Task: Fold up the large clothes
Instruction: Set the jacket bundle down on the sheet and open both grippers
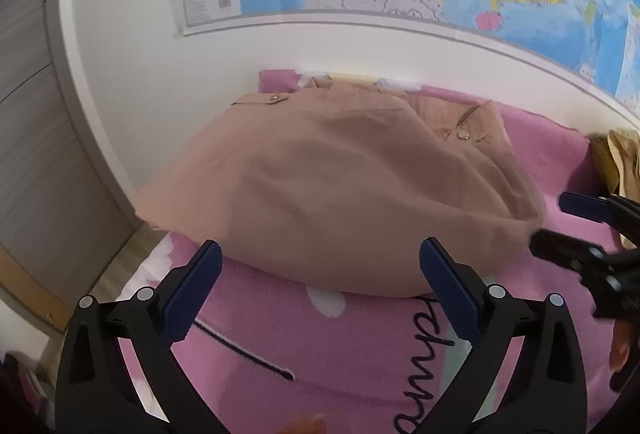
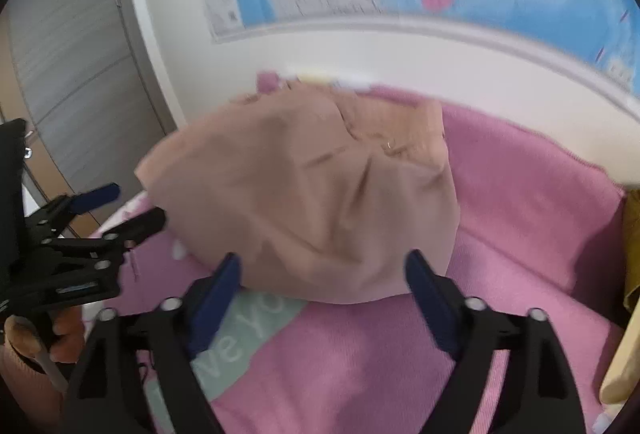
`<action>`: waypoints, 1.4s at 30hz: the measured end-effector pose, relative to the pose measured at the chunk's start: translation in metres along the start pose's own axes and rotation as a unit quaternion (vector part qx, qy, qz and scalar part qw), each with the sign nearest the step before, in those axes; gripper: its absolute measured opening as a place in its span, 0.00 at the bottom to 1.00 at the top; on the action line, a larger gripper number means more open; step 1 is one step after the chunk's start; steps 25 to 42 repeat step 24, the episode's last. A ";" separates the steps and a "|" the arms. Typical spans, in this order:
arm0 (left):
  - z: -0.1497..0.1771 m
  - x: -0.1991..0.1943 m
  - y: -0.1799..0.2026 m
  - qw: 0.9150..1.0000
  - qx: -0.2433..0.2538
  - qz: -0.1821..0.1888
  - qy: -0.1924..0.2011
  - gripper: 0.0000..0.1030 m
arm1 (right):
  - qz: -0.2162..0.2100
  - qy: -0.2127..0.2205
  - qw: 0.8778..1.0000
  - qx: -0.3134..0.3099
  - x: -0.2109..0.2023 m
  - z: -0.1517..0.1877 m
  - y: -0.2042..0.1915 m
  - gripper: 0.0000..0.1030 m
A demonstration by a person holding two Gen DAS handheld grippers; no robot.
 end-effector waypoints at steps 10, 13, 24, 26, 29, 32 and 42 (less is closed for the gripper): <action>0.005 -0.023 0.011 1.000 -0.011 -0.019 0.004 0.95 | 0.007 0.041 0.999 -0.024 -0.043 0.014 -0.022 0.94; 0.009 -0.032 0.014 1.000 -0.009 -0.022 0.012 0.95 | 0.013 0.046 0.999 -0.026 -0.049 0.021 -0.025 0.94; 0.035 -0.059 0.028 0.999 -0.039 -0.013 0.014 0.95 | 0.007 0.039 0.999 -0.004 -0.078 0.055 -0.019 0.94; 0.035 -0.059 0.028 0.999 -0.039 -0.013 0.014 0.95 | 0.007 0.039 0.999 -0.004 -0.078 0.055 -0.019 0.94; 0.035 -0.059 0.028 0.999 -0.039 -0.013 0.014 0.95 | 0.007 0.039 0.999 -0.004 -0.078 0.055 -0.019 0.94; 0.035 -0.059 0.028 0.999 -0.039 -0.013 0.014 0.95 | 0.007 0.039 0.999 -0.004 -0.078 0.055 -0.019 0.94; 0.035 -0.059 0.028 0.999 -0.039 -0.013 0.014 0.95 | 0.007 0.039 0.999 -0.004 -0.078 0.055 -0.019 0.94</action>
Point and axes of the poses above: each gripper's, at about its wrist camera, not at the fingertips, and x roughly the way its jaws point, y to its right, z to its underside, the point moved 4 cm from there along x, roughly the way its jaws point, and after that the axes turned 11 degrees about z, right-handed, at the moved point
